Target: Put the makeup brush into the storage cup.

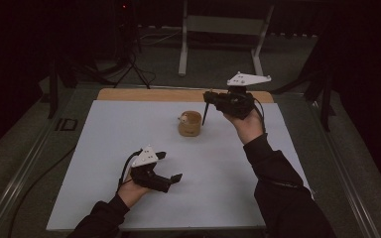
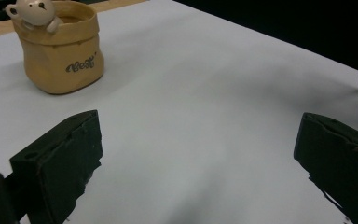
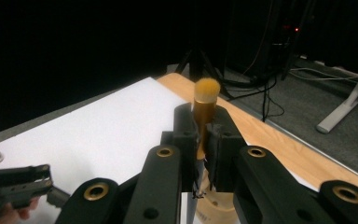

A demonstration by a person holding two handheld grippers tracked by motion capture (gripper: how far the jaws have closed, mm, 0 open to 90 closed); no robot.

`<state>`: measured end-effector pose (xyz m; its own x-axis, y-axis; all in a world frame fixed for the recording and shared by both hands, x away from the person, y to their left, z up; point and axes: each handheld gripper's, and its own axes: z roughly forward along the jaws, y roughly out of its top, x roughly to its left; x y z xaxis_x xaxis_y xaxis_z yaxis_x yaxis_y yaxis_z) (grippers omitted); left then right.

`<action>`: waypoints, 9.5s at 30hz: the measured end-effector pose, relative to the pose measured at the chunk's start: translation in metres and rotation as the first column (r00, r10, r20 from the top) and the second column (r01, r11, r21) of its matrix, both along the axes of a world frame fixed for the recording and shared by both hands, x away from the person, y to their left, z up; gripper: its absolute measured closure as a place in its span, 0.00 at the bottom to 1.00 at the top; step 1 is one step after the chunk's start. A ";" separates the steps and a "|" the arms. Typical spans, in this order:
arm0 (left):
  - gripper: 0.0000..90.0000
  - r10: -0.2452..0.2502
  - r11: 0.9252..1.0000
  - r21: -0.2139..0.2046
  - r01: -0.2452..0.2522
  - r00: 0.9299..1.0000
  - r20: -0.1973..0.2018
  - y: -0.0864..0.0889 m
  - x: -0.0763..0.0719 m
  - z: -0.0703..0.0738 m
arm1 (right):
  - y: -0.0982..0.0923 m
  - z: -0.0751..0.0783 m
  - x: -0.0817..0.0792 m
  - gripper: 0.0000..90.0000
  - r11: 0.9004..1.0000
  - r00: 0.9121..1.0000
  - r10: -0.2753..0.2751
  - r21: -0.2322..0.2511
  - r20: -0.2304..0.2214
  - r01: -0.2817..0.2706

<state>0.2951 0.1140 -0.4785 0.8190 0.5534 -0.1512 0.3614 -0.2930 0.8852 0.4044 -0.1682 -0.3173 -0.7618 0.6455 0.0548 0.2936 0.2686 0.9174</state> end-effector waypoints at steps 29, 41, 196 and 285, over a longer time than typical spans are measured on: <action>0.02 0.000 1.000 -0.001 0.000 1.000 0.010 0.004 -0.002 0.000 | 0.017 -0.011 0.065 0.93 0.994 0.994 -0.106 0.004 -0.015 0.106; 0.02 0.003 1.000 0.009 -0.003 1.000 0.016 0.005 -0.002 0.000 | 0.029 -0.037 0.078 0.93 0.994 0.992 -0.104 -0.024 -0.069 0.103; 0.02 -0.210 0.978 -0.005 0.210 0.976 0.052 0.063 -0.023 0.015 | -0.092 -0.136 -0.095 0.15 0.965 0.960 0.262 0.034 -0.093 -0.260; 0.03 -0.054 0.998 0.026 0.054 0.999 -0.006 0.137 -0.047 -0.033 | -0.156 -0.188 -0.129 0.16 0.985 0.967 0.171 0.048 -0.190 -0.165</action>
